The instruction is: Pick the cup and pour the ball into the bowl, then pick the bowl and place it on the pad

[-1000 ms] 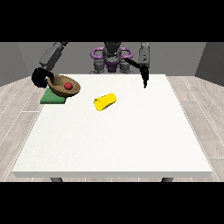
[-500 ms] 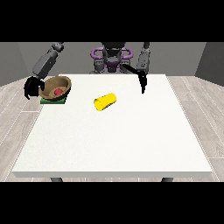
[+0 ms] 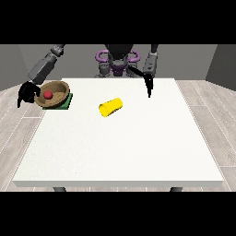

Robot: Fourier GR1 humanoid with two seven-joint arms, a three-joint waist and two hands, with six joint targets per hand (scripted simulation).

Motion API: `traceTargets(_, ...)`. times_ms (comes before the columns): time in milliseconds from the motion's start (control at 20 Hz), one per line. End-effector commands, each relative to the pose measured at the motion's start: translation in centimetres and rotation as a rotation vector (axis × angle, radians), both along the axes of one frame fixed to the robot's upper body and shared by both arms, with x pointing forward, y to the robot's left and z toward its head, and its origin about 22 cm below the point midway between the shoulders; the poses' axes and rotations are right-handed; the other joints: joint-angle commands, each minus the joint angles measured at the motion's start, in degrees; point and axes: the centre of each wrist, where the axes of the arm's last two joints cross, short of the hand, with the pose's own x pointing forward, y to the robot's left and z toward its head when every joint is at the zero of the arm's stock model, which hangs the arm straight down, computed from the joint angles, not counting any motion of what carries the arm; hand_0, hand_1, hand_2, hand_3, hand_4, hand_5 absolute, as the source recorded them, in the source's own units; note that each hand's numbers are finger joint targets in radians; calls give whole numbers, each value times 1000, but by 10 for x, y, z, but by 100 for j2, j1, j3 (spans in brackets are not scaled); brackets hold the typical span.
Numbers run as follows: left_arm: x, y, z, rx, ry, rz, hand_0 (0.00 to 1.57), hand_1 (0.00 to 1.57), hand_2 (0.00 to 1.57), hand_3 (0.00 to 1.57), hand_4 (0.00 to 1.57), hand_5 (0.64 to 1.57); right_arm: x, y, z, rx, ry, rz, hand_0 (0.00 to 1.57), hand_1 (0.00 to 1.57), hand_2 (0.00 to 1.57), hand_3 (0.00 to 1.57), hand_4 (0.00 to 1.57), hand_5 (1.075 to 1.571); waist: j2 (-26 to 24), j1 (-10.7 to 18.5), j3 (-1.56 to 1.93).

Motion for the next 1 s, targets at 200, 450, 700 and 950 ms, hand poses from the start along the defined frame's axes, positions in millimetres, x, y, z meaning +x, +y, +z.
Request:
traceTargets(200, -17, 4, -19, 13, 78, -8, 0, 0, 0, 0, 0, 690, -4, -5, 3, -77, 106, 33, 1571, 1571, 1571, 970, 432, 1557, -453, 34, -10)
traceTargets(450, -10, 21, -4, -23, 83, -17, 0, 0, 0, 0, 0, 692, -8, 4, -24, -115, 124, 76, 1571, 1571, 1571, 981, 425, 1550, -496, -88, -9)
traceTargets(700, -14, -17, -41, 4, 198, 22, 0, 0, 0, 0, 0, 682, 5, 22, -30, -145, 249, 102, 1571, 1571, 1571, 1170, 425, 1535, -1066, -249, -12)
traceTargets(950, -15, -23, -77, 10, 295, 22, 0, 0, 0, 0, 0, 682, 18, 9, 41, -292, 231, 60, 501, 501, 238, 0, 381, 1087, -1683, -196, -32)
